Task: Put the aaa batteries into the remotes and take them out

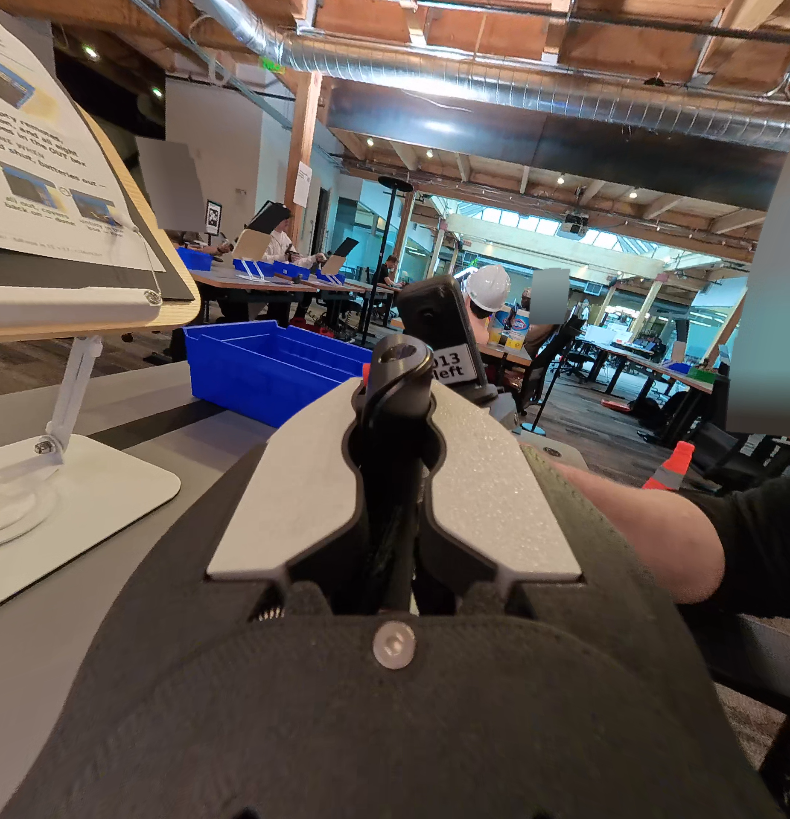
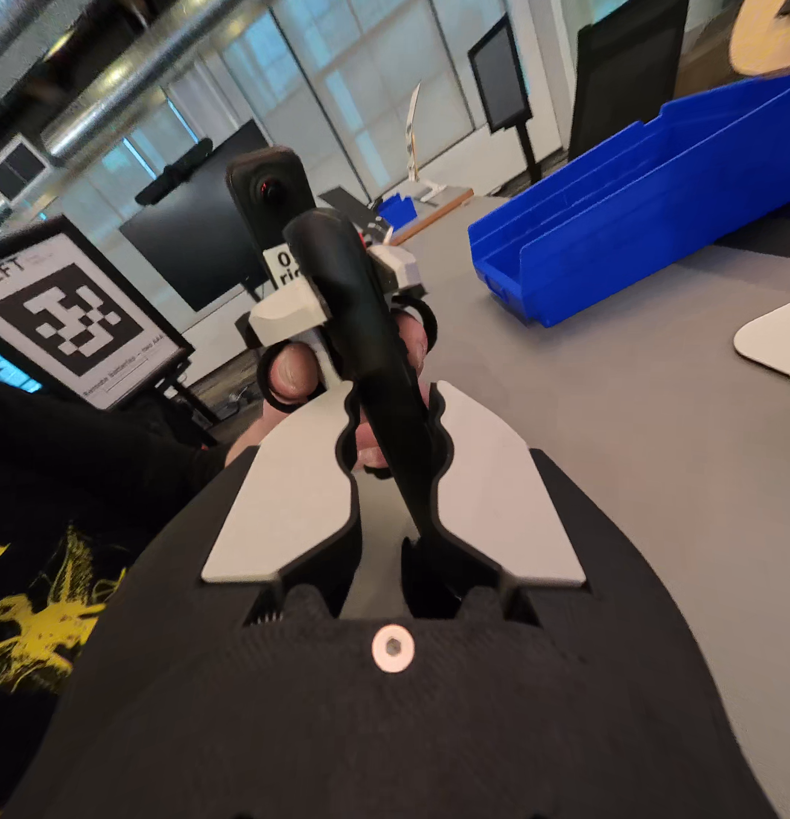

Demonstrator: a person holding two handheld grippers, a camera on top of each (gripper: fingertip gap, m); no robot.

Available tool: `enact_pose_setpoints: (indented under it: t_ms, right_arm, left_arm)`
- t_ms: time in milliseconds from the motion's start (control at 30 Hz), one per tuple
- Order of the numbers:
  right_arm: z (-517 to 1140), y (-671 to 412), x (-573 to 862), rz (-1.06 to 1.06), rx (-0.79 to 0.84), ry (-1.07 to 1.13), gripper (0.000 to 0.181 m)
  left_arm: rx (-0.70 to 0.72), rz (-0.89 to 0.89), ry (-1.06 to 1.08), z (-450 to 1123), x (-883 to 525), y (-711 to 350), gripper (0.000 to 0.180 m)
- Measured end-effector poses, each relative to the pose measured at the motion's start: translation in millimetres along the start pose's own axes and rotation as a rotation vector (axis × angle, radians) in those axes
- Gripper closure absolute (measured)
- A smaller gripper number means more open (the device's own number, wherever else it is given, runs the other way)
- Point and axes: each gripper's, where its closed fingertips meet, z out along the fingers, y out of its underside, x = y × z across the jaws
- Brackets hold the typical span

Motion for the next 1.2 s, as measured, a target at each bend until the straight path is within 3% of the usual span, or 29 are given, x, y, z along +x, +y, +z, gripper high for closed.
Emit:
enact_pose_setpoints:
  t_ms: [433, 600, 1100, 1200]
  right_arm:
    - [-2.9, -4.5, -2.4, 0.027, 0.118, 0.032, 0.149]
    - [-1.0, 1.1, 0.5, 0.013, 0.07, 0.023, 0.151]
    - [2.0, 25.9, 26.2, -0.286, -0.301, 0.163, 0.15]
    - [1.8, 16.5, 16.5, -0.306, -0.226, 0.161, 0.15]
  left_arm:
    - [0.044, 0.043, -0.025, -1.0, 3.7, -5.8, 0.158]
    - [0.022, 0.053, -0.049, -1.5, 0.8, -0.9, 0.158]
    - [-0.071, 0.08, -0.114, -0.9, -17.6, 17.0, 0.16]
    - [-0.018, 0.063, -0.081, -2.1, -12.5, 5.5, 0.158]
